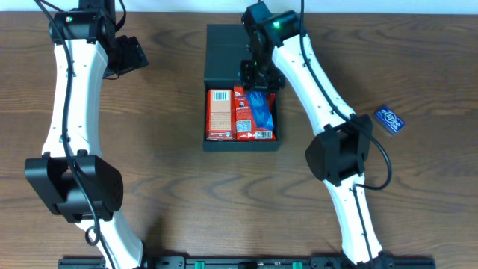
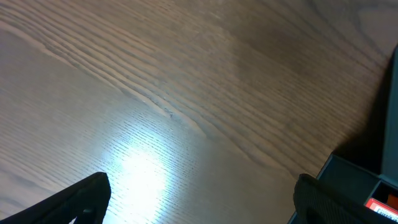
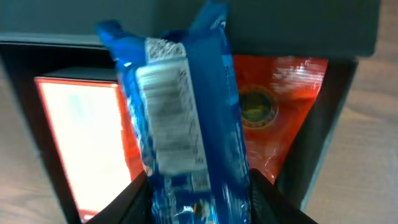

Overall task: Pack container
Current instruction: 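Carry the blue bar with right gripper over the black box, then lower the blue bar upright into the box's right side, release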

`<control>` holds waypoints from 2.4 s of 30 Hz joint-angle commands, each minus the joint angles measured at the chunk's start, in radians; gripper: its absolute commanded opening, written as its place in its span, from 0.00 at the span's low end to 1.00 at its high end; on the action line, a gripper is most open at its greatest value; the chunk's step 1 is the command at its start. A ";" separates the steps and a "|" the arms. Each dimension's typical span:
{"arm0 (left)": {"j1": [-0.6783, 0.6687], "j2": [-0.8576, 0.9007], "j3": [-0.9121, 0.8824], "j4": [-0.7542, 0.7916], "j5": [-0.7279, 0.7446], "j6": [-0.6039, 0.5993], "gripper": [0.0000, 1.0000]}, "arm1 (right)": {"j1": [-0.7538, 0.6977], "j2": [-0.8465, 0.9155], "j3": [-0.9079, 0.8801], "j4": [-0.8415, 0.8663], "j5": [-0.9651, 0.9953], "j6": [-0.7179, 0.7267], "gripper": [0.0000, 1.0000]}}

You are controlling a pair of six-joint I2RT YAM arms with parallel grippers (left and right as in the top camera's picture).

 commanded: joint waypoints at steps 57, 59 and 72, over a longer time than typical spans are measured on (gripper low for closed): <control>0.006 -0.003 0.018 0.005 0.024 -0.026 0.95 | -0.089 0.000 -0.035 0.038 0.204 -0.214 0.02; 0.006 -0.003 0.018 0.006 0.025 -0.032 0.95 | -0.090 -0.001 -0.033 0.060 0.204 -0.238 0.01; 0.006 -0.003 0.018 0.008 0.028 -0.043 0.95 | -0.101 -0.002 0.030 0.104 0.200 -0.253 0.01</control>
